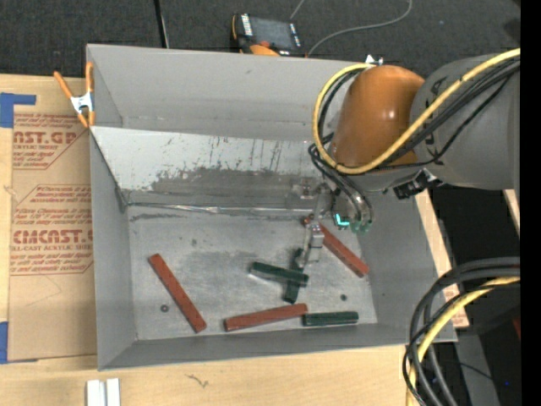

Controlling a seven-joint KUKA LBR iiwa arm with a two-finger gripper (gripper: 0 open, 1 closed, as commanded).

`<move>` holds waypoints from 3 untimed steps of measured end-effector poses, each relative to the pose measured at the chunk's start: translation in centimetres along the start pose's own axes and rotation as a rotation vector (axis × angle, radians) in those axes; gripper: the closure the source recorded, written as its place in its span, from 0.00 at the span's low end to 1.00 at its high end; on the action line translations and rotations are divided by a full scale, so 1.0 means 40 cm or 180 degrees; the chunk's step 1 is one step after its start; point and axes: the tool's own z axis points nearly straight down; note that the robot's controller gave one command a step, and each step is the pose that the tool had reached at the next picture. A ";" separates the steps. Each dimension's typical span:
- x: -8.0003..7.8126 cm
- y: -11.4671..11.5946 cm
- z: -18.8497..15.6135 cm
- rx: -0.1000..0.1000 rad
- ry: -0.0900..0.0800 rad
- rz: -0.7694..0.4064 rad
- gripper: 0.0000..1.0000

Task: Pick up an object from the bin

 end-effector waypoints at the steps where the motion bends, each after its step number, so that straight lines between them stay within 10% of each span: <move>1: 0.126 -0.042 0.237 -0.0005 0.0007 0.0149 0.00; 2: 0.116 -0.040 0.222 -0.0007 -0.0020 0.0141 1.00; 3: 0.051 0.050 -0.118 -0.0007 -0.0053 0.0108 1.00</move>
Offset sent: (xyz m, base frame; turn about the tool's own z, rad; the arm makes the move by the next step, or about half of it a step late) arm -0.0478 -0.0174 -0.0902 0.0459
